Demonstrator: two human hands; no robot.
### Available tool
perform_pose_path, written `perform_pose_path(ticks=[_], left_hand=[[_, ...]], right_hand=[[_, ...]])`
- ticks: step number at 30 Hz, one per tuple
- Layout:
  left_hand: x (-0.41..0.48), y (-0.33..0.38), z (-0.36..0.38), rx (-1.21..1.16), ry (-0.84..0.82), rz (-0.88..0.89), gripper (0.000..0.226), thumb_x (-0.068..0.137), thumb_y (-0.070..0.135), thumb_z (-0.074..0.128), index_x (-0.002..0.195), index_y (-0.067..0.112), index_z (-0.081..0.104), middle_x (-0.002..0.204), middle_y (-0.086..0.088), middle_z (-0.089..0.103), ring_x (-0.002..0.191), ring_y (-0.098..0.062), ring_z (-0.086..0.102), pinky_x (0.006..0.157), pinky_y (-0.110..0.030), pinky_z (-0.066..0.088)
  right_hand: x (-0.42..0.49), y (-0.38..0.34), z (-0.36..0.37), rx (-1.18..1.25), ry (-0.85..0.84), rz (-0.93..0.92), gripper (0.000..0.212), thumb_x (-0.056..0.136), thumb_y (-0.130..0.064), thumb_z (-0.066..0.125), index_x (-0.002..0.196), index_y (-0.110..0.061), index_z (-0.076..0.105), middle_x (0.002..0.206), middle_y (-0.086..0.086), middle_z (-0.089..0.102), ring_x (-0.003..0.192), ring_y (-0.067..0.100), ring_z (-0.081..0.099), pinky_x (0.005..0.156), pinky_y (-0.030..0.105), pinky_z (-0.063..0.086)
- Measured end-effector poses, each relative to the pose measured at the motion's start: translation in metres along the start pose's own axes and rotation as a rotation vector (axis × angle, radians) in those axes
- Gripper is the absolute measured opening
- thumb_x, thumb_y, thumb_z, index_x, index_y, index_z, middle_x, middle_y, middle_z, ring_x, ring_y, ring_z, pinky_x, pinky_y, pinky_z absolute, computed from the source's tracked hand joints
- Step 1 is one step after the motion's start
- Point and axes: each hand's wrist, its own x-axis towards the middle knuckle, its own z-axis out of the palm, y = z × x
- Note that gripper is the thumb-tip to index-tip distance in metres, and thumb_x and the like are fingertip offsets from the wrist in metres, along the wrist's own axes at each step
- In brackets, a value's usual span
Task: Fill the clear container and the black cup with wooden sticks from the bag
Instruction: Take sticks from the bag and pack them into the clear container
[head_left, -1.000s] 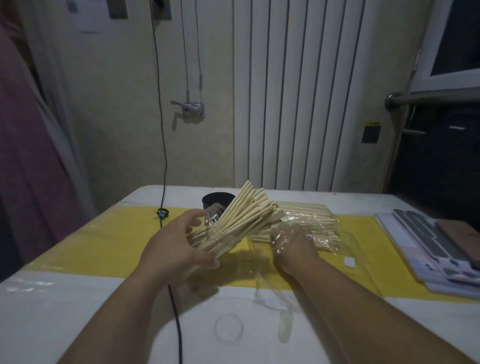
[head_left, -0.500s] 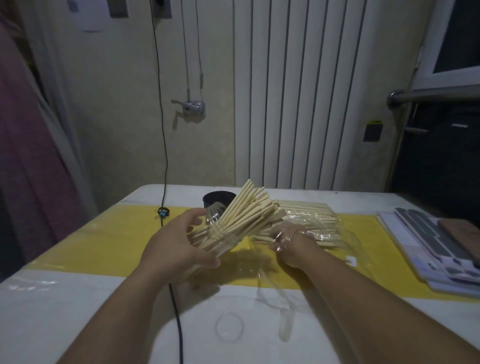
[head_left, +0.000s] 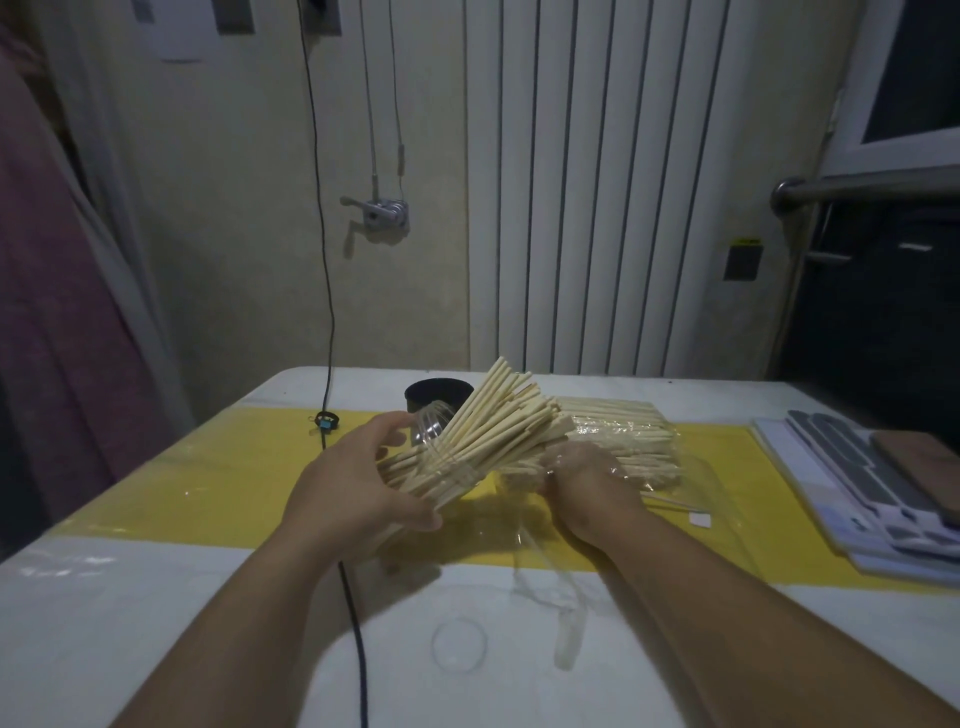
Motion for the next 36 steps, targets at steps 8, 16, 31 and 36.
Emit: perform_pose_path(ticks=[8,16,31,36], left_hand=[[0.0,-0.002,0.0,-0.007,0.007,0.003,0.096,0.041,0.029,0.095,0.117,0.058,0.045,0.118,0.02,0.058,0.097,0.002,0.056,0.084,-0.036,0.051],[-0.001,0.001,0.0,0.003,0.01,0.001,0.097,0.043,0.026,0.097,0.12,0.055,0.046,0.118,0.016,0.059,0.102,-0.007,0.059,0.086,-0.038,0.051],[-0.003,0.004,0.0,-0.044,0.007,-0.027,0.086,0.03,0.037,0.086,0.102,0.065,0.046,0.114,0.018,0.06,0.099,0.003,0.056,0.083,-0.036,0.049],[-0.004,0.006,0.0,-0.038,0.001,-0.02,0.086,0.029,0.038,0.086,0.101,0.064,0.047,0.115,0.017,0.06,0.101,-0.001,0.057,0.086,-0.038,0.05]], right_hand=[[-0.029,0.004,-0.016,0.033,0.102,-0.122,0.009,0.091,-0.027,0.049,0.096,-0.024,0.055,0.107,0.002,0.065,0.103,0.027,0.059,0.082,0.032,0.046],[-0.048,0.005,-0.016,0.008,-0.14,-0.13,0.028,0.099,-0.038,0.044,0.121,-0.029,0.059,0.127,0.002,0.063,0.118,0.027,0.057,0.09,0.031,0.046],[-0.076,-0.004,-0.085,-0.138,-0.038,-0.228,0.04,0.086,-0.054,0.058,0.066,-0.022,0.045,0.085,-0.001,0.061,0.093,0.027,0.058,0.067,0.03,0.035],[-0.077,-0.003,-0.084,-0.101,0.514,-0.469,0.035,0.079,-0.036,0.056,0.051,-0.015,0.055,0.048,0.002,0.049,0.051,0.029,0.053,0.051,0.024,0.019]])
